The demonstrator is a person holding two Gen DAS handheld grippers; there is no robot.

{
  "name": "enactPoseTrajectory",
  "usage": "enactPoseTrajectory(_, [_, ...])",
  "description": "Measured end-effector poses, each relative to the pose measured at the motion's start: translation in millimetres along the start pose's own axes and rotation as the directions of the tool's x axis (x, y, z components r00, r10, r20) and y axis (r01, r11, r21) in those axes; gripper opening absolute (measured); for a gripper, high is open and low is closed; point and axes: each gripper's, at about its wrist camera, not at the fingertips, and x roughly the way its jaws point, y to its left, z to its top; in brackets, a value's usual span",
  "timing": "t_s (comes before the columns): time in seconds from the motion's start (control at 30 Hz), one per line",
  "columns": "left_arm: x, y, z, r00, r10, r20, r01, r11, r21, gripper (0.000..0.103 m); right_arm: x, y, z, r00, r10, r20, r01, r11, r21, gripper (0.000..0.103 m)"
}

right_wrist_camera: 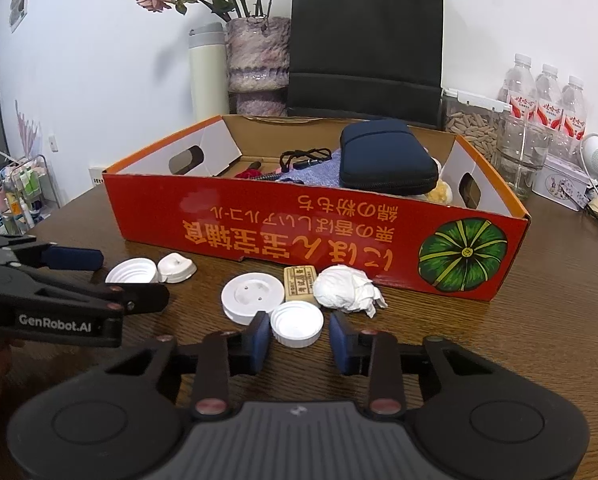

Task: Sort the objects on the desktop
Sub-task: 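Grasp the large white bottle cap with the left tool while the right tool grasps the small white round lid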

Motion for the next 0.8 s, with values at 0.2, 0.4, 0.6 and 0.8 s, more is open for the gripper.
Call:
enactPoseTrajectory(0.2, [-2.2,-3.2,-0.4,1.0,-0.003,0.01,0.003,1.0,0.015,0.066,-0.4,2.0,0.0,1.0,-0.003,0.001,0.003,1.0,-0.007,0.028])
enactPoseTrajectory(0.4, [-3.2,-4.7,-0.7,1.0,-0.004,0.018,0.003,1.0,0.022,0.049,-0.4,2.2,0.0,1.0,-0.004,0.001,0.004,1.0,-0.007,0.028])
enactPoseTrajectory(0.6, [-4.5,-6.2,-1.1,1.0,-0.003,0.024,0.002,1.0,0.021,0.041,-1.7,2.8,-0.3,1.0,-0.011,0.007,0.012,1.0,-0.011,0.027])
enactPoseTrajectory(0.8, [-9.4,-11.2,-3.0,0.999,0.001,0.05,-0.003,1.0,0.03,0.041,-7.7,4.5,-1.7,0.999,-0.015,0.036,0.015,1.0,-0.013,0.027])
